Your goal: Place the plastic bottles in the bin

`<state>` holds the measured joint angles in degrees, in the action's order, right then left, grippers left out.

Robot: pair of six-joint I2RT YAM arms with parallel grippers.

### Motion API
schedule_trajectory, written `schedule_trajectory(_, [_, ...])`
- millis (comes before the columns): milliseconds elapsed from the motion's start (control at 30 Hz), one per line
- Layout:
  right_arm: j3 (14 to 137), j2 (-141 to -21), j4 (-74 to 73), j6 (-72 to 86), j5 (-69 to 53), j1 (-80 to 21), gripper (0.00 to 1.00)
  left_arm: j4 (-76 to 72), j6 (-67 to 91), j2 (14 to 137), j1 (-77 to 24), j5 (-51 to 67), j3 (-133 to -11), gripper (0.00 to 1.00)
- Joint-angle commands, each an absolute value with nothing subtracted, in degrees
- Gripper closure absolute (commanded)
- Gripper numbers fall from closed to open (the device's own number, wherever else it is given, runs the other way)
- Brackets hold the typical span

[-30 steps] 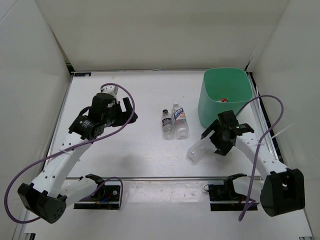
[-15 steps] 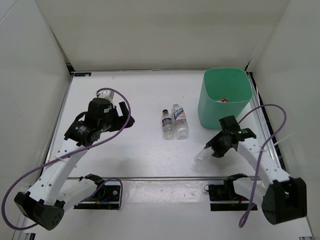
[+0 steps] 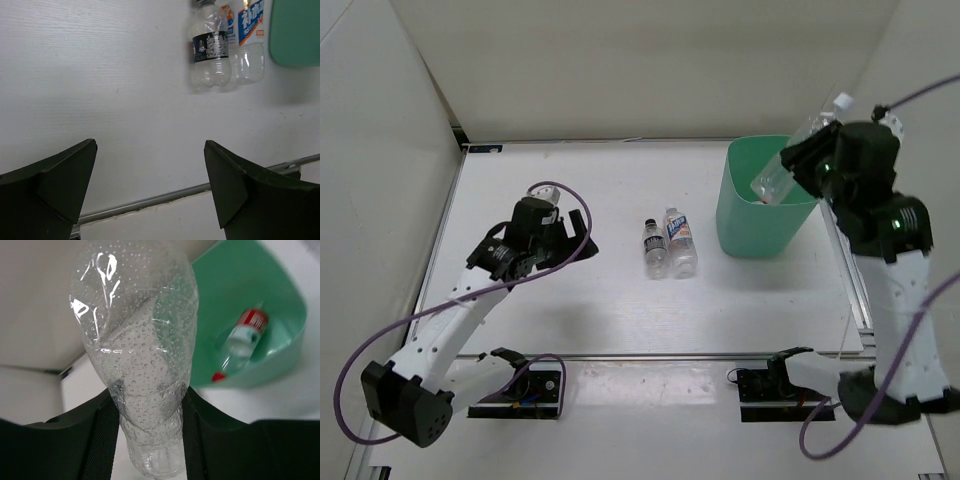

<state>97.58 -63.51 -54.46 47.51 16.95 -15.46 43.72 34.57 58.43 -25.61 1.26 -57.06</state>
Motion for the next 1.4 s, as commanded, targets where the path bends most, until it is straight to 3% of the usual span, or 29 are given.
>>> schedule_trajectory(0, [107.09, -75.12, -49.68, 33.33, 29.86, -15.64, 0.62, 41.31, 35.86, 63.70, -25.40, 3.34, -59.40, 0.00])
schedule_trajectory(100, [114.49, -85.48, -48.52, 27.71, 34.28, -14.60, 0.40, 40.17, 36.39, 67.83, -24.87, 5.08, -62.12, 0.00])
schedule_trajectory(133, [115.22, -86.91, -48.52, 26.82, 34.28, -13.98, 0.18, 39.56, 36.39, 68.98, -24.87, 6.23, -63.18, 0.00])
schedule_trajectory(200, [115.22, -88.68, -49.56, 27.85, 34.28, -13.19, 0.00, 39.55, 35.60, 73.62, -24.87, 10.69, -67.12, 0.00])
schedule_trajectory(400, [108.39, -82.90, -54.58, 34.54, 27.61, -10.90, 0.00, 38.41, 36.38, 84.98, -24.87, 20.47, -74.35, 0.00])
schedule_trajectory(700, [89.92, -66.10, -54.58, 37.79, 14.25, -11.43, 0.00, 35.42, 35.77, 101.15, -30.40, 22.41, -82.43, 0.00])
schedule_trajectory(1133, [93.95, -60.65, -58.44, 34.37, 8.79, -11.43, 0.00, 35.42, 35.77, 114.96, -32.96, 19.25, -89.65, 0.00])
schedule_trajectory(1267, [93.96, -59.60, -58.97, 32.44, 8.79, -11.43, 0.00, 35.42, 35.77, 117.86, -32.96, 21.09, -90.79, 0.20])
schedule_trajectory(1367, [94.48, -59.59, -60.20, 31.12, 8.79, -11.43, 0.00, 35.42, 35.24, 118.39, -32.96, 22.15, -90.27, 0.22])
